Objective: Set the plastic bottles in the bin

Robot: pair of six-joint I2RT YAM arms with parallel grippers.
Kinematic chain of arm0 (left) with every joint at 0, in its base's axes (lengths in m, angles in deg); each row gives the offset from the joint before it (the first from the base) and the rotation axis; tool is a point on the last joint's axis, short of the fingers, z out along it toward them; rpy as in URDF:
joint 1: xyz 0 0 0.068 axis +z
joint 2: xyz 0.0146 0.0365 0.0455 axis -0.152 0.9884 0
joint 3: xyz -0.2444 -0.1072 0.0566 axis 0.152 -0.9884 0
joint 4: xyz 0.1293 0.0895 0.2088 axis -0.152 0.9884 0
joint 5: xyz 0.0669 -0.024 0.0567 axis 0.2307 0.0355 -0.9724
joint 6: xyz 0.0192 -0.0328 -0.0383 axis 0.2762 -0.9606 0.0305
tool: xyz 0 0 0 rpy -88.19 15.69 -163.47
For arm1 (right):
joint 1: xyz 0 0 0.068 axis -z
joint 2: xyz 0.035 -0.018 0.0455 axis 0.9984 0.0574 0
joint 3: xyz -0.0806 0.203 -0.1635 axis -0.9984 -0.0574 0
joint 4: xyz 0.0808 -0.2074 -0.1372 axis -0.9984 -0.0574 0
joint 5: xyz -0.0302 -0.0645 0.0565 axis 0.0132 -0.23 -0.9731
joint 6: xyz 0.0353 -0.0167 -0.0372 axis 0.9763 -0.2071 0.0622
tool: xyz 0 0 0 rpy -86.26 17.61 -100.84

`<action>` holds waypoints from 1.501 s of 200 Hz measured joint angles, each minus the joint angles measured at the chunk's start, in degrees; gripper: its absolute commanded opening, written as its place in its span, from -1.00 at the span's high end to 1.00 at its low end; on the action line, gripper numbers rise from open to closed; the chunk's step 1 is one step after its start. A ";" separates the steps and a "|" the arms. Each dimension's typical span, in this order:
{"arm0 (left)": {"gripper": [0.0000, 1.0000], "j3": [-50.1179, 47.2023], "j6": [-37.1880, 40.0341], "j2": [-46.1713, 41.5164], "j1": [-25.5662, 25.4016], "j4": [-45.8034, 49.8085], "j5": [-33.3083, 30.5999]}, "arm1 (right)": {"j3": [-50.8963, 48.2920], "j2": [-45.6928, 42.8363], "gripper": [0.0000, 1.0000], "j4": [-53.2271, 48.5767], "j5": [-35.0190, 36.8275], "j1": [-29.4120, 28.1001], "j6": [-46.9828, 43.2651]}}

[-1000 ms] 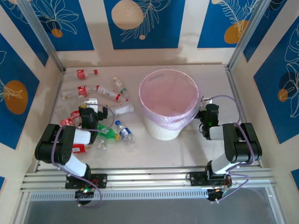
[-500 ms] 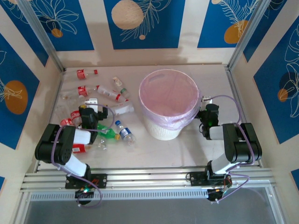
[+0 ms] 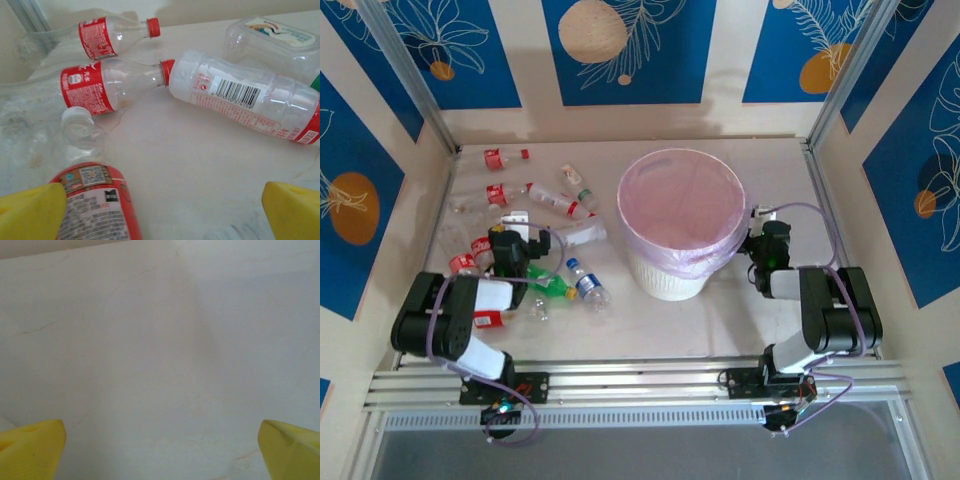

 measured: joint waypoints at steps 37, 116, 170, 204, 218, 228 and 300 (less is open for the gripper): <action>-1.00 11.52 -7.52 -19.85 -0.09 27.67 -2.21 | 9.09 -11.87 -0.98 -17.81 1.44 3.02 5.51; -1.00 34.86 -19.23 -17.09 18.71 69.44 4.63 | 21.38 -22.43 -0.98 -58.90 2.16 7.39 16.46; -0.90 34.88 -20.50 -6.80 24.57 75.32 8.76 | 28.17 -29.35 -0.99 -73.00 -5.81 9.57 16.02; -0.78 35.01 -20.72 -3.74 29.40 74.51 8.63 | 30.88 -31.43 -1.00 -78.31 -12.13 11.47 14.93; -0.74 35.01 -21.11 -0.90 30.82 73.92 9.14 | 32.11 -31.54 -1.00 -79.67 -14.01 11.76 14.45; -0.65 35.04 -21.53 1.42 31.30 73.64 9.57 | 32.74 -31.76 -1.00 -80.48 -15.13 11.78 14.19; -0.75 35.04 -22.82 9.53 31.32 70.66 11.58 | 33.42 -34.67 -1.00 -82.44 -18.29 12.17 13.62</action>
